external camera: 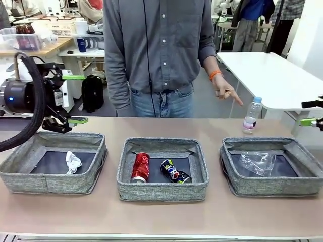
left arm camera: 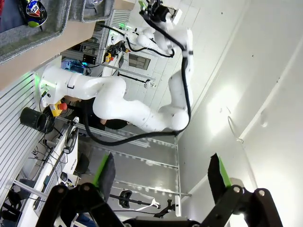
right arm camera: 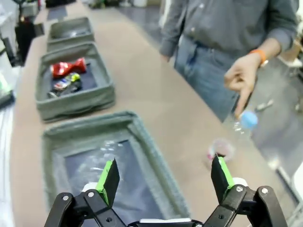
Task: Sort the waste into the appropriate baskets.
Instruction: Pick up the waste item pointed out by the person.
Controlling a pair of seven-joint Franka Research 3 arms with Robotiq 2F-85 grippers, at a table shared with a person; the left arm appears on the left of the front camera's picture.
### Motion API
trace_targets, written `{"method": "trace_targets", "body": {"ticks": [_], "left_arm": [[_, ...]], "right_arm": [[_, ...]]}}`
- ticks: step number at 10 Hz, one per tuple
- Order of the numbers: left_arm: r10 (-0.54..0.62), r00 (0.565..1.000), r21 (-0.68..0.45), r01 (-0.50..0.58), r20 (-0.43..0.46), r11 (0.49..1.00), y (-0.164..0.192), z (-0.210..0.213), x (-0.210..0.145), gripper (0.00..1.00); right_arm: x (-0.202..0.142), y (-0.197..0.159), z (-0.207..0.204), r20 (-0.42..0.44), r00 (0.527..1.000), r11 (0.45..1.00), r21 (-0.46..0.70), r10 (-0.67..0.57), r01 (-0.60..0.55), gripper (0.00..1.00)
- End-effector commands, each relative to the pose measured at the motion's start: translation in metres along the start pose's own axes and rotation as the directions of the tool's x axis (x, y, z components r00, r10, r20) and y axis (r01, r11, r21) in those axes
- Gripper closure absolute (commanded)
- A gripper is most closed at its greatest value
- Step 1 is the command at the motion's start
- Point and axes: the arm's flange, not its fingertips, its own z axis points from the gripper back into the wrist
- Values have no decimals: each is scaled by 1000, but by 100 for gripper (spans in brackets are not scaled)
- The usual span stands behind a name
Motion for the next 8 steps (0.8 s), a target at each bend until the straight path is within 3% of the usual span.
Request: {"method": "trace_targets", "body": {"ticks": [1,2,3,4,5,6,7,8], "left_arm": [[12,1000,-2,-12,8,1000,-4,-2,-2,0],[12,1000,-2,-12,8,1000,-4,-2,-2,0],[12,1000,-2,-12,8,1000,-4,-2,-2,0],[12,1000,-2,-12,8,1000,-4,-2,-2,0],[12,1000,-2,-12,8,1000,-4,-2,-2,0],[12,1000,-2,-12,8,1000,-4,-2,-2,0],[12,1000,-2,-12,8,1000,-4,-2,-2,0],[12,1000,-2,-12,8,1000,-4,-2,-2,0]], "right_arm": [[-51,-61,-28,108,994,998,58,8,-15,0],[-66,-67,-35,140,989,999,-16,-46,48,0],[-25,-22,-15,54,998,1000,9,14,-14,0],[-25,-22,-15,54,998,1000,9,14,-14,0],[-64,-45,-37,100,995,1000,11,-26,25,0],[-27,-6,-41,94,994,992,106,56,-66,0],[-28,-20,-50,135,989,982,171,55,-78,0],[-32,-42,-58,173,985,988,149,23,-49,0]]}}
